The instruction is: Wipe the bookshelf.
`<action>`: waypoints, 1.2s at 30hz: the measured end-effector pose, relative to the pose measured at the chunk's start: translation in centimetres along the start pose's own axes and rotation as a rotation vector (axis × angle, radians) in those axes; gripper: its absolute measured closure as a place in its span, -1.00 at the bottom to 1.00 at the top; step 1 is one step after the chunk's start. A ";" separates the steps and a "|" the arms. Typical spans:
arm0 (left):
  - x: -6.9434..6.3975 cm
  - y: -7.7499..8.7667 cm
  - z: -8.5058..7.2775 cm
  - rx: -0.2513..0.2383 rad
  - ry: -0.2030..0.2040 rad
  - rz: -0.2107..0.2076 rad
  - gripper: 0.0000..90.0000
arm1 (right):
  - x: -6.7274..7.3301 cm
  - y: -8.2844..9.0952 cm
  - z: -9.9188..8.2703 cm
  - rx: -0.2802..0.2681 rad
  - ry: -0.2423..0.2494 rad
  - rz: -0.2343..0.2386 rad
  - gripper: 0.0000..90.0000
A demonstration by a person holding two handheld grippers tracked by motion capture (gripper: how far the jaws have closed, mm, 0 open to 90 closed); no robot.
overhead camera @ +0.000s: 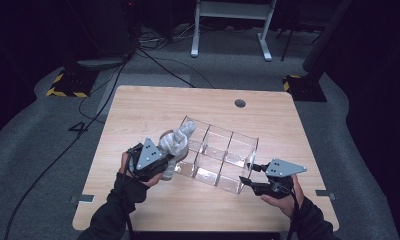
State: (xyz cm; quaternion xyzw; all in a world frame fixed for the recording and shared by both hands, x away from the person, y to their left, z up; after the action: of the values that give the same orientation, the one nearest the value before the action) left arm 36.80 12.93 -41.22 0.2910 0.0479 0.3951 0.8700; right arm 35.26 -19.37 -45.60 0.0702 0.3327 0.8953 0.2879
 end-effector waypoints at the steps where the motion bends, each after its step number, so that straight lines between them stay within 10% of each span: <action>1: 0.3 -0.1 -0.6 0.014 0.014 0.002 0.56 | 0.0 0.0 0.0 0.000 0.000 0.000 0.03; 19: -0.4 -6.8 -7.6 0.306 0.067 -0.046 0.56 | 0.0 -0.3 0.2 -0.006 -0.013 -0.016 0.02; 25: -1.4 -5.0 -5.2 0.201 0.040 -0.046 0.56 | 0.0 -0.3 0.2 -0.007 -0.015 -0.016 0.01; 30: -2.9 -2.4 0.1 -0.020 0.012 -0.056 0.57 | 0.0 -0.4 0.2 -0.008 -0.020 -0.018 0.01; 36: -3.7 -5.1 0.3 0.082 -0.073 0.014 0.57 | 0.0 -0.4 0.2 -0.009 -0.020 -0.015 0.01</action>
State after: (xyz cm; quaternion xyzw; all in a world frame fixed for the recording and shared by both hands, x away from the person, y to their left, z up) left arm 37.67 7.53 -44.31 0.3412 0.0301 0.3880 0.8557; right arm 35.53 -19.05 -45.68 0.0754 0.3261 0.8938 0.2985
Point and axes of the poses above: each handheld gripper's, and its own axes: y roughly backward along the jaws, z roughly out of its top, x roughly to its left, the point moved 6 cm from there along -y, roughly forward along the jaws, and after that the axes turned 9 degrees about x, right-handed, at the moved point
